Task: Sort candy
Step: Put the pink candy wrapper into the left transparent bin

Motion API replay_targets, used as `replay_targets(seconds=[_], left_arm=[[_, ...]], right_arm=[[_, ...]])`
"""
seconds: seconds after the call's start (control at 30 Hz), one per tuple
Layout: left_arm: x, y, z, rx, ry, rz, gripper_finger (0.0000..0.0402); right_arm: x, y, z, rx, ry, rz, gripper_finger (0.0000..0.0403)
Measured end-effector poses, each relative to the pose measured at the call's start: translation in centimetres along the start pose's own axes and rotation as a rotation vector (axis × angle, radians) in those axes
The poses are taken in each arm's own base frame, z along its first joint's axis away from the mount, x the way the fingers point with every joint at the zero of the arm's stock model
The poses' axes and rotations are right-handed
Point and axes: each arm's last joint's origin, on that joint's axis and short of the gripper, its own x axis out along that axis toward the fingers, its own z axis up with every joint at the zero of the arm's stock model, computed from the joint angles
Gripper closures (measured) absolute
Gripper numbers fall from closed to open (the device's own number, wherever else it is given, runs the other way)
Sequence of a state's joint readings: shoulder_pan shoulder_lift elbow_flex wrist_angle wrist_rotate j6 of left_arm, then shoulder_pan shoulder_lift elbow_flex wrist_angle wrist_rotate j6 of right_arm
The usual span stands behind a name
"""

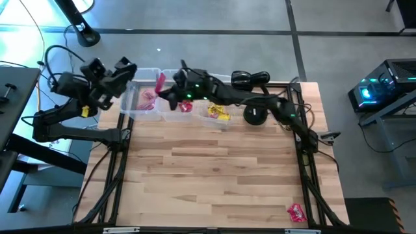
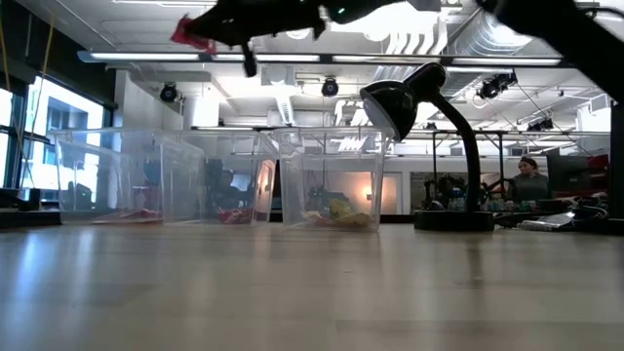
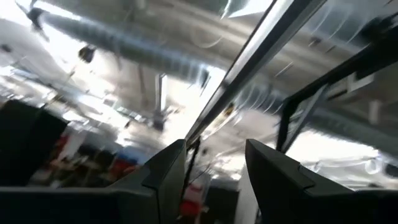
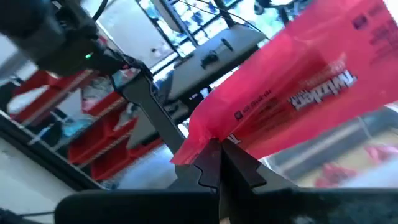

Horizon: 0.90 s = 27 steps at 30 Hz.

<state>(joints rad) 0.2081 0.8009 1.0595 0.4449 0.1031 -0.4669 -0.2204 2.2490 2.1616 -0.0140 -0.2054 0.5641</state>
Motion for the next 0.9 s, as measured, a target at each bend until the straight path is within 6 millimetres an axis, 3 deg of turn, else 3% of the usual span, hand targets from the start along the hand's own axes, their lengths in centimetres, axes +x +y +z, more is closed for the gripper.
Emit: replay_targets(seconds=[0.13, 0.27, 0.37, 0.53, 0.7, 0.9], left_arm=[[-0.1, -0.3, 0.5, 0.000, -0.033, -0.027, 0.0241], [-0.3, -0.4, 0.7, -0.030, -0.040, -0.026, 0.0241], [-0.3, -0.4, 0.7, -0.034, -0.039, -0.020, 0.0241], [-0.3, -0.3, 0.6, -0.052, -0.039, -0.003, 0.0241], [-0.3, -0.3, 0.6, -0.083, -0.041, -0.003, 0.0241], [-0.3, -0.3, 0.6, -0.104, -0.038, -0.003, 0.0241]], right_arm=[[3.1, -2.3, -0.5, 0.014, -0.040, 0.035, 0.0403], [4.5, -5.5, -3.0, 0.096, -0.188, 0.090, 0.0403], [5.4, -7.7, -4.8, 0.144, -0.210, 0.029, 0.0403], [7.2, -9.7, -6.2, 0.288, -0.337, 0.013, 0.0392], [7.6, -10.3, -7.8, 0.379, -0.334, 0.041, 0.0307], [8.1, -6.7, -8.3, 0.232, -0.271, 0.035, 0.0190]])
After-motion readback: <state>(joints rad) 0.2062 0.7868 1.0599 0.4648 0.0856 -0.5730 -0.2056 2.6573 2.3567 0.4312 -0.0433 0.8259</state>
